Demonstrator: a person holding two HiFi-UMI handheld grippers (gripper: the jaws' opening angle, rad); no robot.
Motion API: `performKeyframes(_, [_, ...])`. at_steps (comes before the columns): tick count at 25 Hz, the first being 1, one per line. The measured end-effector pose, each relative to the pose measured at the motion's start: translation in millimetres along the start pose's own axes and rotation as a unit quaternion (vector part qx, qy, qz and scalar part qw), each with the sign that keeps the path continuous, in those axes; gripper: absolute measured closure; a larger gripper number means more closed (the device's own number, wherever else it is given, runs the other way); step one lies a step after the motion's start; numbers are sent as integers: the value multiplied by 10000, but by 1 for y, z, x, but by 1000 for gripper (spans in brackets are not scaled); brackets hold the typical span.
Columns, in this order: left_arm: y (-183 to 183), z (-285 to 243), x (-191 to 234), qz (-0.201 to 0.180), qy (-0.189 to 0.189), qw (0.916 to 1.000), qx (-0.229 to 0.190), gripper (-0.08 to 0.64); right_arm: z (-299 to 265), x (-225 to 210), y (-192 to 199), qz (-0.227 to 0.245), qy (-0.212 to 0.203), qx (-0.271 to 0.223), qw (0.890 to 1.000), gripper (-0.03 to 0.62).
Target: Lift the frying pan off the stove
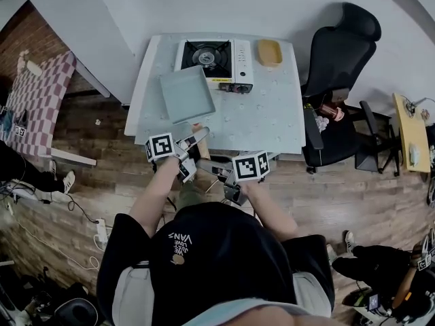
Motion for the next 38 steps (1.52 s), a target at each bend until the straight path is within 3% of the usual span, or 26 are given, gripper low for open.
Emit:
performKeyframes(5, [23, 18, 5, 9, -91, 9996, -258, 379, 1, -1, 22, 180, -37, 287, 9994, 436])
performKeyframes(9, [39, 32, 9, 237, -149, 9986, -443, 379, -3, -4, 38, 254, -47, 529, 9983, 434])
performKeyframes(13, [47, 45, 15, 86, -297, 9979, -573, 377, -7, -3, 49, 276, -109, 766, 9966, 434])
performKeyframes(25, [68, 87, 23, 145, -549, 9937, -968, 379, -27, 9, 75, 480, -314, 1297, 9899, 431])
performKeyframes(38, [52, 114, 29, 183, -604, 9889, -1343, 379, -57, 16, 67, 715, -373, 1652, 9830, 428])
Point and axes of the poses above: the fingertips, and each gripper's own axes: z backward along the fingers, x to its left, y out of its underside, the point moved 8 cm from there along z, backward along the fingers, and after that the axes turned 1 degree about -z, right-handed, at the moved point
